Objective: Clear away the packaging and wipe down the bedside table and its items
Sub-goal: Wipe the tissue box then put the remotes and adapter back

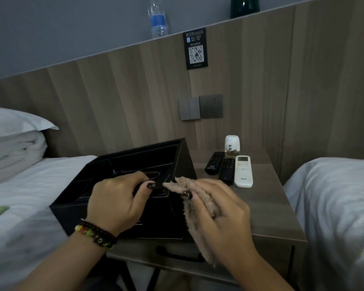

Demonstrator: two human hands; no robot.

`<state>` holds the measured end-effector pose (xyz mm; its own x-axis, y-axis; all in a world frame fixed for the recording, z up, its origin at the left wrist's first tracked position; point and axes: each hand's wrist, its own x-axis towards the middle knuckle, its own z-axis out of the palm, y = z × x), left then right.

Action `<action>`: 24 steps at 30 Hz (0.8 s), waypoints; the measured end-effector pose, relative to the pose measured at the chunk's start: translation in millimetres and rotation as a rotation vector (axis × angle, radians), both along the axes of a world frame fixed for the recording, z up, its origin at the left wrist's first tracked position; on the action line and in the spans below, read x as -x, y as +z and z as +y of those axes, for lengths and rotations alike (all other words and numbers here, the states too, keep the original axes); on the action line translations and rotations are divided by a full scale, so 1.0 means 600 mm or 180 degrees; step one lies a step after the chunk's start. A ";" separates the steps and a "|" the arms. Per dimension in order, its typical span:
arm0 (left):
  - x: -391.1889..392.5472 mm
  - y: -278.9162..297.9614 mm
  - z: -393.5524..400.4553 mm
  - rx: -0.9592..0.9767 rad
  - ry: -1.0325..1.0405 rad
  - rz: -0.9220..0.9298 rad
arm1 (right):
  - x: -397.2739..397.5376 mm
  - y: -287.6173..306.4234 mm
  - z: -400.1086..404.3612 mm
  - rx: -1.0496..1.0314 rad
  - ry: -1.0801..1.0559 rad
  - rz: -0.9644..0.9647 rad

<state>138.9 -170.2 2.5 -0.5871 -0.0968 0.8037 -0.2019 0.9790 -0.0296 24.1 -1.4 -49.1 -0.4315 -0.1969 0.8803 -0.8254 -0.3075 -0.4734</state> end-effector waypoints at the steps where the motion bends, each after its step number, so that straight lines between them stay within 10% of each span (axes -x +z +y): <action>1: -0.011 0.013 -0.005 -0.0138 -0.0106 0.0221 | -0.007 0.012 -0.002 0.0089 0.0010 0.0020; 9: -0.026 0.099 -0.041 -0.2484 -0.0530 0.1822 | -0.058 0.223 -0.034 -0.0087 -0.0122 0.0379; 17: -0.034 0.107 -0.107 -0.3373 -0.1145 0.1006 | -0.159 0.306 -0.125 -0.1377 -0.0109 0.1966; 24: -0.063 0.099 -0.125 -0.3177 -0.1447 0.2013 | -0.131 0.329 -0.174 -0.1307 -0.0303 0.1931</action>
<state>177.0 -245.4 61.7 -0.2678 -0.7120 0.6491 0.4486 0.5041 0.7380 102.7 -105.7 148.5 0.0762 -0.5479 0.8331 -0.9929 -0.1180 0.0132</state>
